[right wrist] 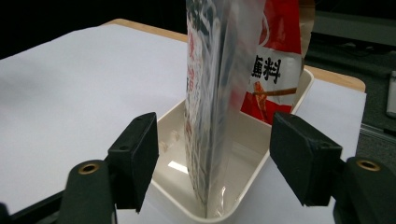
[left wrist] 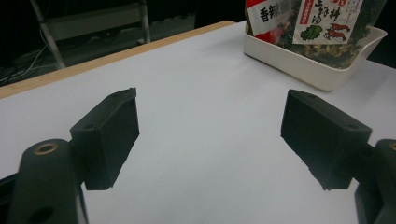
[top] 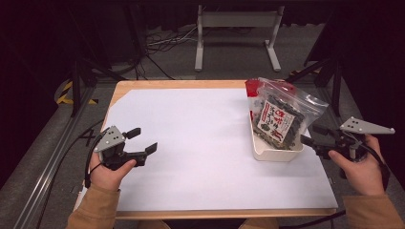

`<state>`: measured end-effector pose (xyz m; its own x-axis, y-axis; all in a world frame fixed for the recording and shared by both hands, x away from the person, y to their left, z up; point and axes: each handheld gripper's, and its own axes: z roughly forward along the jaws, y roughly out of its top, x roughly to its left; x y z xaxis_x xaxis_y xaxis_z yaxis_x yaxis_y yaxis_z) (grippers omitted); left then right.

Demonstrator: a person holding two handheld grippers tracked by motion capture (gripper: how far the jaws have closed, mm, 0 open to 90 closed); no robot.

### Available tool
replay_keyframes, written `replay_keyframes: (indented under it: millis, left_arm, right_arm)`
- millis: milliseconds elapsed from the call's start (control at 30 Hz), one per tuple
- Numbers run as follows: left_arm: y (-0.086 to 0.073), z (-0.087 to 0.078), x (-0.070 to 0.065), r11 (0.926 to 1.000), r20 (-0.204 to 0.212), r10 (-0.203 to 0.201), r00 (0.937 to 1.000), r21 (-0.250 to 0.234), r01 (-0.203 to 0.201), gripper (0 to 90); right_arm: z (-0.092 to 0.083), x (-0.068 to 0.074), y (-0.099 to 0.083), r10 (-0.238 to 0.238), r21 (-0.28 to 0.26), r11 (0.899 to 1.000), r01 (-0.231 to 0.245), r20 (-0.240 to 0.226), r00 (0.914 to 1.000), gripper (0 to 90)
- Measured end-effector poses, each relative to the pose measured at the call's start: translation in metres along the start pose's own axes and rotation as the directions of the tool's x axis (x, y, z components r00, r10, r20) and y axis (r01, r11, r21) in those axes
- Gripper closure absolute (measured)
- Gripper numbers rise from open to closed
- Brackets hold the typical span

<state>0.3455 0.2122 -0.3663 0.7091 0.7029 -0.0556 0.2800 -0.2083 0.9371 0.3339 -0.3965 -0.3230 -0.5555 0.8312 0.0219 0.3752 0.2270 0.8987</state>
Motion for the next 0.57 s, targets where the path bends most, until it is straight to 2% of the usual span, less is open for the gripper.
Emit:
replay_keyframes:
  millis: [67,200,333,367,567]
  left_arm:
    - [-0.003,-0.002,0.000,1.0000,-0.004,0.002,1.0000,-0.001,-0.002,19.8]
    - [-0.010,-0.005,0.000,1.0000,-0.006,0.006,1.0000,-0.001,-0.006,19.7]
    - [-0.020,-0.006,0.003,0.9998,-0.013,-0.018,0.9998,-0.007,0.018,19.7]
    - [-0.021,-0.007,0.004,0.9996,-0.013,-0.028,0.9995,-0.010,0.028,19.7]
    - [-0.025,-0.009,0.006,0.9995,-0.022,-0.030,0.9993,-0.013,0.030,19.7]
  right_arm:
    - [-0.002,0.001,-0.009,-0.002,-0.020,1.000,0.002,0.002,1.0000,31.6]
    - [-0.001,0.002,-0.025,-0.003,-0.022,1.000,0.003,0.013,0.9999,31.9]
    - [0.004,0.002,-0.037,0.004,-0.031,1.000,-0.004,0.005,1.0000,32.6]
    - [0.005,0.003,-0.039,0.003,-0.036,0.999,-0.003,0.004,1.0000,32.6]
    - [0.006,0.006,-0.042,-0.006,-0.056,0.998,0.006,-0.002,1.0000,32.6]
